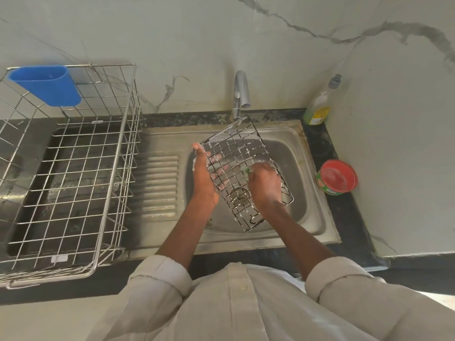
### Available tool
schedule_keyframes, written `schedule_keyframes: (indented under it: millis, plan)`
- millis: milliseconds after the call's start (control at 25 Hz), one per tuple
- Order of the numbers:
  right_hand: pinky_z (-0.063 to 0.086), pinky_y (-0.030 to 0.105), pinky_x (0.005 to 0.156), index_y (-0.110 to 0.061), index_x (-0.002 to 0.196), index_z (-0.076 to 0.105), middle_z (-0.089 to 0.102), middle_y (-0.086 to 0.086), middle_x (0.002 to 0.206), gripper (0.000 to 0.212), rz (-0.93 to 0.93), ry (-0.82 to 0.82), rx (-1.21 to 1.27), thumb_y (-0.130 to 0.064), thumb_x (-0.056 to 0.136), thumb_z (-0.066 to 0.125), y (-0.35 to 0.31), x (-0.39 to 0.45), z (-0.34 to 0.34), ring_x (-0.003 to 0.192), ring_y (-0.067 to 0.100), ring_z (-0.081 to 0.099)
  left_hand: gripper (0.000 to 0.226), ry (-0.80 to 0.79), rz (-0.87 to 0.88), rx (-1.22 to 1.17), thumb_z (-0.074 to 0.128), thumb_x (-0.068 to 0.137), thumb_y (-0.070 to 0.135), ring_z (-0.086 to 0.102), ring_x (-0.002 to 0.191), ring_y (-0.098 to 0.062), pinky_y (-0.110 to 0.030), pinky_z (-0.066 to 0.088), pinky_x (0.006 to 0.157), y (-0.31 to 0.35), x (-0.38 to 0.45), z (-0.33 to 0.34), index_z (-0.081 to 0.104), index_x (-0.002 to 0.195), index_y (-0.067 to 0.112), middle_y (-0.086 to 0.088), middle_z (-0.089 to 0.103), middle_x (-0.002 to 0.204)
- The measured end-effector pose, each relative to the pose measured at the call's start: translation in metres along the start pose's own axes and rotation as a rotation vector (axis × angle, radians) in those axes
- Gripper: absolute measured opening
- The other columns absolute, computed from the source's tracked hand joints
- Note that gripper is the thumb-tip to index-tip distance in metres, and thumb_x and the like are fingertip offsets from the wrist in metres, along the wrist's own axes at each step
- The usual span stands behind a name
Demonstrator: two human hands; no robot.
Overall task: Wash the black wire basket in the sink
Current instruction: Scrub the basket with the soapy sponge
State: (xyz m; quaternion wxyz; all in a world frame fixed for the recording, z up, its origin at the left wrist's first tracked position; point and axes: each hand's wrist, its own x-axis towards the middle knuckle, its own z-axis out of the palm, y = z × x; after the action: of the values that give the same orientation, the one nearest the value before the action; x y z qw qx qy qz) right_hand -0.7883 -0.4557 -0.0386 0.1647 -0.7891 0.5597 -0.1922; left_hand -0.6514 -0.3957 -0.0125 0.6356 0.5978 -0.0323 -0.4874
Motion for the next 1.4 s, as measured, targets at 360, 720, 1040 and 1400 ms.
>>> schedule_keyframes:
  millis: [360,720,1040,1400]
  plan:
    - [0.055,0.035,0.100,-0.025,0.144,0.056,0.044,0.006,0.136,0.065,-0.089,-0.353,0.168,0.005,0.087,0.064,0.004,0.000,0.025,0.107,0.024,0.062,0.112,0.045,-0.110,-0.067,0.052,0.060,0.105,0.072,0.113,-0.031,-0.053,0.057,0.083,0.005,0.007,0.000,0.057,0.147,0.034,-0.007,0.069,0.134]
    - [0.051,0.038,0.108,-0.006,0.125,0.071,0.057,0.008,0.134,0.029,0.010,-0.276,0.153,-0.005,0.097,0.064,0.003,0.000,0.032,0.108,0.024,0.064,0.086,0.060,-0.127,-0.070,0.051,0.078,0.094,0.069,0.113,-0.033,-0.050,0.055,0.082,0.006,0.010,-0.001,0.058,0.142,0.037,-0.006,0.069,0.133]
    - [0.062,0.044,0.077,-0.007,0.090,0.073,0.075,0.013,0.088,0.018,0.137,-0.108,0.115,0.007,0.086,0.064,0.008,0.011,0.030,0.079,0.030,0.071,0.077,0.069,-0.116,-0.042,0.051,0.078,0.095,0.071,0.111,-0.032,-0.056,0.055,0.090,0.004,0.011,-0.001,0.060,0.132,0.041,-0.003,0.070,0.128]
    - [0.050,0.034,0.071,-0.012,0.110,0.063,0.071,0.007,0.106,0.013,-0.036,-0.275,-0.082,-0.014,0.098,0.059,-0.002,0.006,0.017,0.088,0.028,0.068,0.075,0.039,-0.098,-0.025,0.055,0.075,0.095,0.072,0.112,-0.033,-0.048,0.058,0.078,0.006,0.009,-0.001,0.062,0.127,0.040,-0.006,0.071,0.127]
